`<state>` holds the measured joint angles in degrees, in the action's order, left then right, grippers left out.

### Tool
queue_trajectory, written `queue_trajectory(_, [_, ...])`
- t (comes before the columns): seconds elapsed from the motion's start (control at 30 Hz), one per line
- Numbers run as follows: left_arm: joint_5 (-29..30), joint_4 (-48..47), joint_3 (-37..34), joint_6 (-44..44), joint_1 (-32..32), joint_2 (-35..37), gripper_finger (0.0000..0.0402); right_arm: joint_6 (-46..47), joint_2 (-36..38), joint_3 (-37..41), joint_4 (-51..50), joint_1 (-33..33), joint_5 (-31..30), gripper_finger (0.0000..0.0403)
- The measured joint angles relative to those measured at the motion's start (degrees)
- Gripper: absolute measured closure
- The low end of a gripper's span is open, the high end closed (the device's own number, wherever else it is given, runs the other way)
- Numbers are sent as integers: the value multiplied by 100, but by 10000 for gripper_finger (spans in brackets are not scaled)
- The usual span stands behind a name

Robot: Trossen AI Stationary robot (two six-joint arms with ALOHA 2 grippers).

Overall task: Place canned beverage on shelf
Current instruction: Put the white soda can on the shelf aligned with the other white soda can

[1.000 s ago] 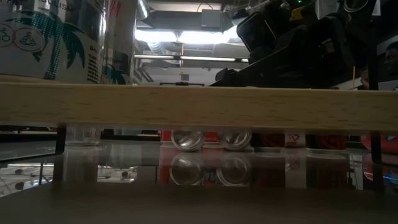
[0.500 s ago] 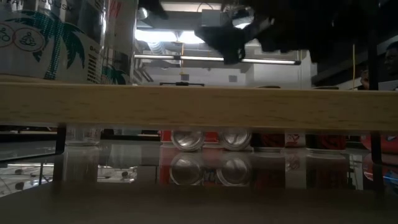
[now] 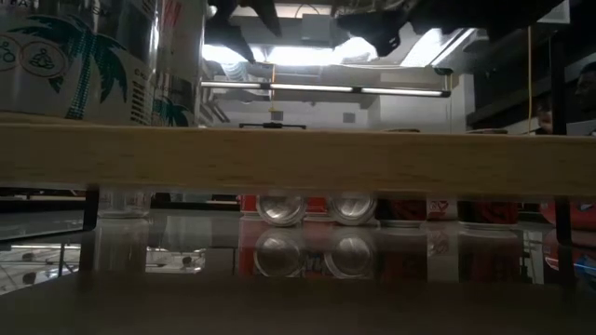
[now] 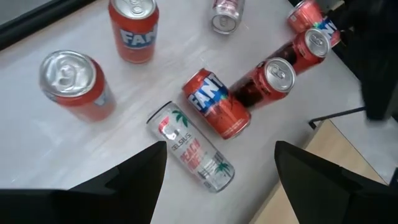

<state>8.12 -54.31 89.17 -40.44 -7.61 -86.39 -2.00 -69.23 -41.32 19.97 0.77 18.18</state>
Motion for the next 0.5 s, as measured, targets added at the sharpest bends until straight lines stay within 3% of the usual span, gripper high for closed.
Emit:
queue_trajectory(0.23, [296, 474, 0, -165, 187, -163, 111, -5, 689, 1, -356, 680, -474, 17])
queue_trajectory(0.5, [424, 604, -2, -1174, 211, -667, 111, -4, 754, 2, -502, 1218, -877, 17])
